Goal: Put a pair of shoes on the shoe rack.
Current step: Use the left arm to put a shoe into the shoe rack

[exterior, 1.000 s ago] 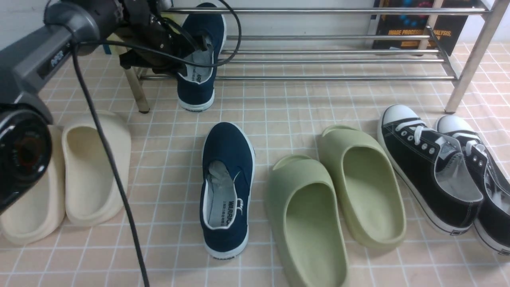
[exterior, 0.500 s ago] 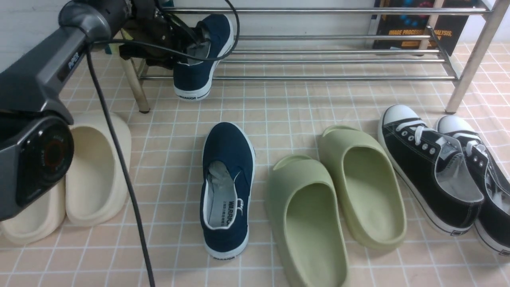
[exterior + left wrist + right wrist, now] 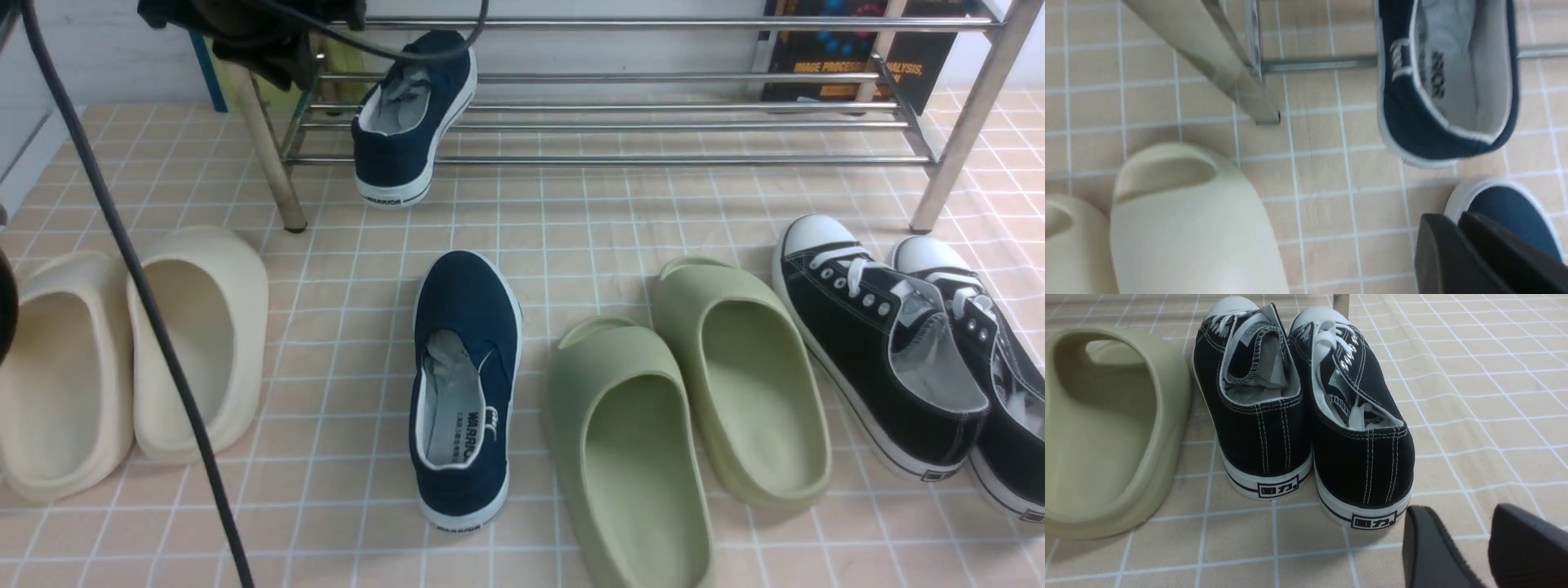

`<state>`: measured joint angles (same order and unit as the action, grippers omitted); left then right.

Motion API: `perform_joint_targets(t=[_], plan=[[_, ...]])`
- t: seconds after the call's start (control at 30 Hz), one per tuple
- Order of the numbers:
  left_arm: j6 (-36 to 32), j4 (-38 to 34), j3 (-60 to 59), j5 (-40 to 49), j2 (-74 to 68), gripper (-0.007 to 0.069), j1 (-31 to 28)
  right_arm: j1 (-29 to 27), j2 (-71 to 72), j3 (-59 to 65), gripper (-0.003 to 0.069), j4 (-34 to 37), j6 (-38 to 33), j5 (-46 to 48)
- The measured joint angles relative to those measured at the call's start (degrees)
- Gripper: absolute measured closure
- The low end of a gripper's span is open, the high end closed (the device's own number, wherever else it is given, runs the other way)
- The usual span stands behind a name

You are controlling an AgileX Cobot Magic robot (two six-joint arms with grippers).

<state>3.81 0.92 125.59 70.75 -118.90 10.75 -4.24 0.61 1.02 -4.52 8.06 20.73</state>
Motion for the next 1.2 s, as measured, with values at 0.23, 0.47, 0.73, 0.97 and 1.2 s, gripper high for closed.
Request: perform_joint_targets(t=[0.23, 0.47, 0.73, 0.97, 1.2], plan=[[-0.05, -4.94, -13.37, -7.54, -4.03, 0.0622, 0.0, 0.0, 0.0, 0.0, 0.0419, 0.06, 0.0, 0.0], [-0.05, -13.22, -14.03, -20.35, -5.46, 0.0622, 0.0, 0.0, 0.0, 0.0, 0.0419, 0.0, 0.0, 0.0], [-0.05, -17.13, -14.14, -28.1, -5.67, 0.0622, 0.1, 0.0, 0.0, 0.0, 0.0419, 0.0, 0.0, 0.0], [-0.05, -16.45, -12.83, -25.68, -5.36, 0.0622, 0.1, 0.0, 0.0, 0.0, 0.0419, 0.05, 0.0, 0.0], [-0.65, -10.65, -6.13, -9.87, 2.31, 0.0617, 0.1, 0.0, 0.0, 0.0, 0.0419, 0.05, 0.0, 0.0]])
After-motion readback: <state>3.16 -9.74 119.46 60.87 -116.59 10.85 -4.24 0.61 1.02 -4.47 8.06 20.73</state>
